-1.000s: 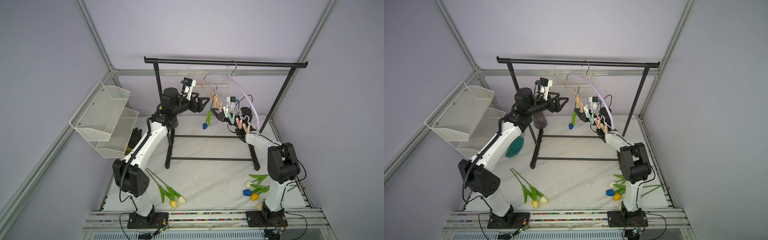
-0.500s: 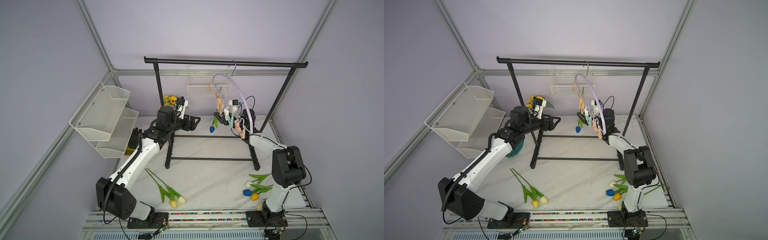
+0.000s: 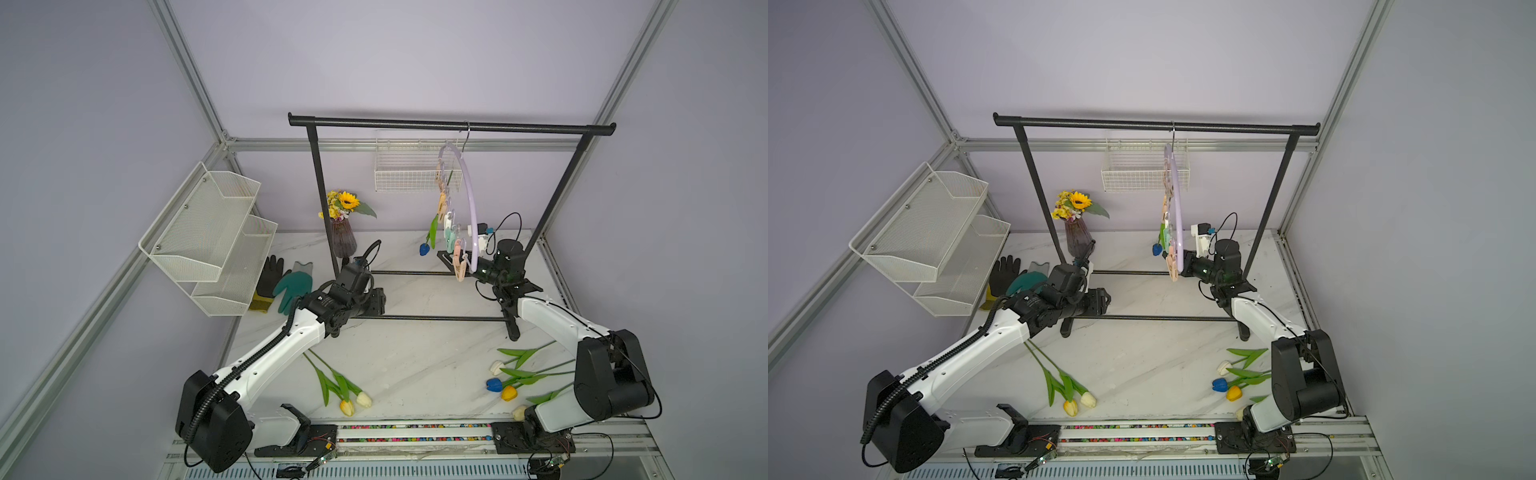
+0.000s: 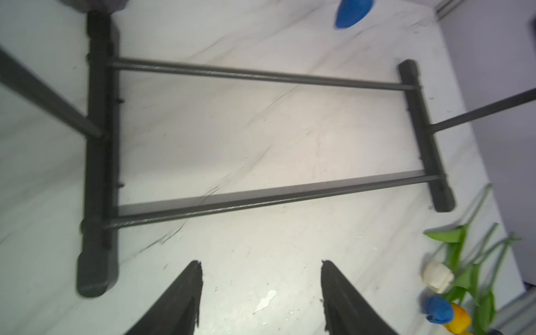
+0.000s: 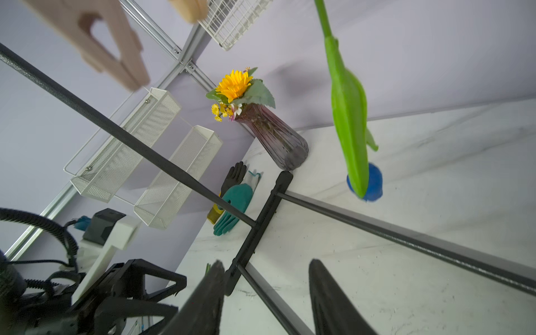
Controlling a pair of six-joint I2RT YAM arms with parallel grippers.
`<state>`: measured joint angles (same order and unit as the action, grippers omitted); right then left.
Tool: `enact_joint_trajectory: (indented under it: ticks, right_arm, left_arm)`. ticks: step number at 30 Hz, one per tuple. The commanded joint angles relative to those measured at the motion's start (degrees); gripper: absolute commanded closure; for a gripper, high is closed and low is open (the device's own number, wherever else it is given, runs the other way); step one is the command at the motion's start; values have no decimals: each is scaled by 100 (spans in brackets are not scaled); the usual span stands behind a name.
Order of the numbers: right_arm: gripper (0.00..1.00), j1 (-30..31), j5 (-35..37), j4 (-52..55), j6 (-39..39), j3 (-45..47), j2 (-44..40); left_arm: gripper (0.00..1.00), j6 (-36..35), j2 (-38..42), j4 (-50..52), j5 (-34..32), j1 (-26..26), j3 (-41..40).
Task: Dry the flowers on a clothes hanger
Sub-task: Pick up the flower at the center of the board.
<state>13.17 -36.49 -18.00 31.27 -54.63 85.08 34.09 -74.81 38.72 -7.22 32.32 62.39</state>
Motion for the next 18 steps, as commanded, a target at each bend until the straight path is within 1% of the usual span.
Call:
enact_joint_trajectory:
  ticks: [1, 5, 8, 9, 10, 12, 15, 18]
  right_arm:
    - [50, -7, 73, 608, -8, 212, -414]
    - [49, -11, 32, 1327, -134, 247, -856]
    - [48, -7, 237, 1888, -258, 201, -1117]
    - [47, -7, 398, 2049, -266, 181, -1193]
    - [47, -7, 517, 2143, -253, 172, -1262]
    - [47, -9, 590, 2098, -220, 229, -1364]
    - [47, -10, 661, 2005, -139, 306, -1434]
    - [47, -10, 650, 2083, -134, 271, -1400]
  left_arm:
    - [34, 900, 56, 1257, -1244, -15, -75]
    - [34, 1704, 366, 1494, -1408, -33, -510]
    - [34, 2232, 674, 1553, -1437, -41, -937]
    - [31, 2393, 761, 1564, -1464, -49, -1100]
    - [30, 2426, 858, 1471, -1470, -65, -1282]
    - [30, 2534, 978, 1328, -1642, -88, -1665]
    - [33, 2629, 1042, 1364, -1716, -248, -1971]
    - [39, 2718, 1055, 1153, -1632, -345, -2310]
